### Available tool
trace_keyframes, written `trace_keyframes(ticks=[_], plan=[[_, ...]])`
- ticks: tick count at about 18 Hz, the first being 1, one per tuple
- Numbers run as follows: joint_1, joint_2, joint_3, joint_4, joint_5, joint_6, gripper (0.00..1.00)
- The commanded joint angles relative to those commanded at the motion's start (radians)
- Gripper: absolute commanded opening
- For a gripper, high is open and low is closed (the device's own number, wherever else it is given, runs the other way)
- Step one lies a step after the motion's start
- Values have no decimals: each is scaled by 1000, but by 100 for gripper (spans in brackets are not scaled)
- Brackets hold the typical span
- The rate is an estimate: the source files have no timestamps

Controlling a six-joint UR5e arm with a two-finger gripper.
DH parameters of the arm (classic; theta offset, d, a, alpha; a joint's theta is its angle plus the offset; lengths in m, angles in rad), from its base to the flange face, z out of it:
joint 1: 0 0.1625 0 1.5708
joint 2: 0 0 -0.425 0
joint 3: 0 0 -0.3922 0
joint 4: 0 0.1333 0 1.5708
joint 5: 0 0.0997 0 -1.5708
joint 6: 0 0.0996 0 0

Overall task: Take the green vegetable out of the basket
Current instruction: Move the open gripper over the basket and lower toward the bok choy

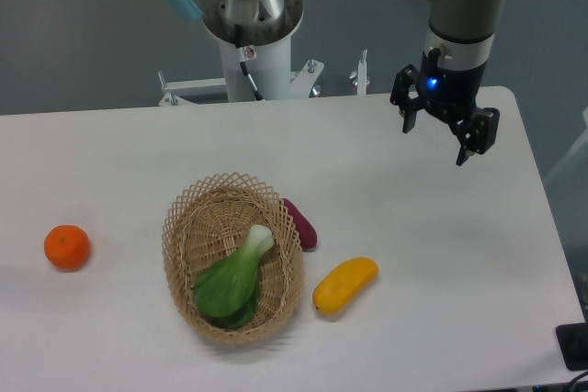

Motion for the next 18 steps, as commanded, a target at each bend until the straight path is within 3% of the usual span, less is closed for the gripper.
trace_keyframes(ticks=[5,12,15,18], plan=[[-72,-2,-12,9,-11,-181,100],[-207,-20,-164,242,-3,-390,100],[-275,-44,-202,253,-8,-535,100],[-321,-86,-199,278,-9,-624,100]])
